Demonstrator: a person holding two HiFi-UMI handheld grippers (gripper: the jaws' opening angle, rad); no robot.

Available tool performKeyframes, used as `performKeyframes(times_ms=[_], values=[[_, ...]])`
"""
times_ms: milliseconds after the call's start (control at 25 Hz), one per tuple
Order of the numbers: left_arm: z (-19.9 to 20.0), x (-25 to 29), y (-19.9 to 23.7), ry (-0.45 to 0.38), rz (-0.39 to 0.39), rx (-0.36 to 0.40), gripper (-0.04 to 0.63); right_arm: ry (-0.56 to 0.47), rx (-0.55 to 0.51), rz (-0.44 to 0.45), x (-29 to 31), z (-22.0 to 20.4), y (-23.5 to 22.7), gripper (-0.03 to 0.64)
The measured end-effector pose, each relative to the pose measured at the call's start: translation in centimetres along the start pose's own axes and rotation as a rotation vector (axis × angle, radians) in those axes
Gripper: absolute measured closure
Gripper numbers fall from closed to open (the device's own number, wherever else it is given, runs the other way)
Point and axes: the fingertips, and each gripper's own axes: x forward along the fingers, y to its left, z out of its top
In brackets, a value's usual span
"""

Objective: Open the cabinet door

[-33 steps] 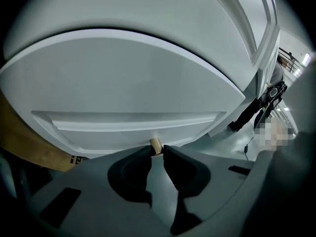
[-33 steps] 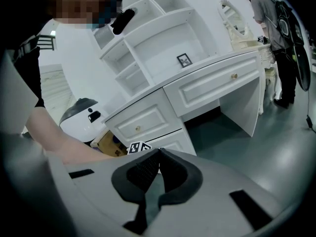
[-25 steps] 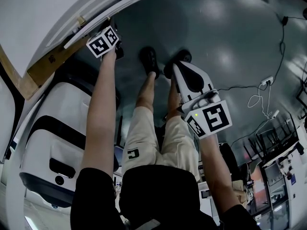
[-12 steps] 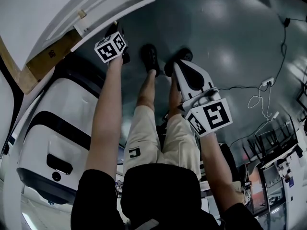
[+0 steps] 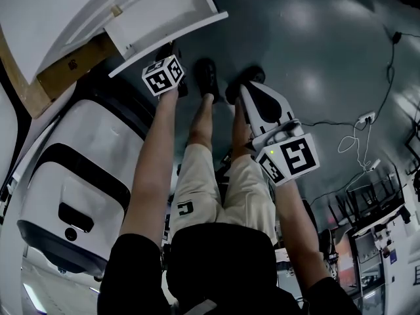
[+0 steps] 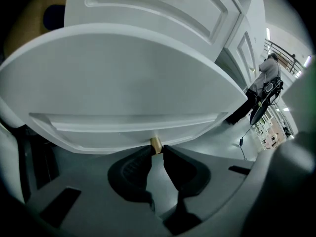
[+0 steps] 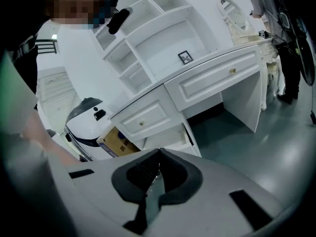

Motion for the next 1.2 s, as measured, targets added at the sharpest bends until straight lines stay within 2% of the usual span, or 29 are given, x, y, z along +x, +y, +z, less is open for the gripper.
performKeyframes(times_ms=[520,800,1200], values=[[-4.3,-1.8,-1.0,0.017,0.022,-0.06,0.511,0.022,-0.013,0.031,-1.5,-0.6,-0.8,0.6],[-6.2,-2.7,-1.7,0.052,0.047,-0.044,0.511,0.03,-0.01,0.047,-2.4,-0.4,-1.0,0.6],[-8.4,-3.6,-2.1,0.072,0.056,-0.064,0.511,0.044,-0.033,0.07,-2.8,-0.3,-0.8,0.6]])
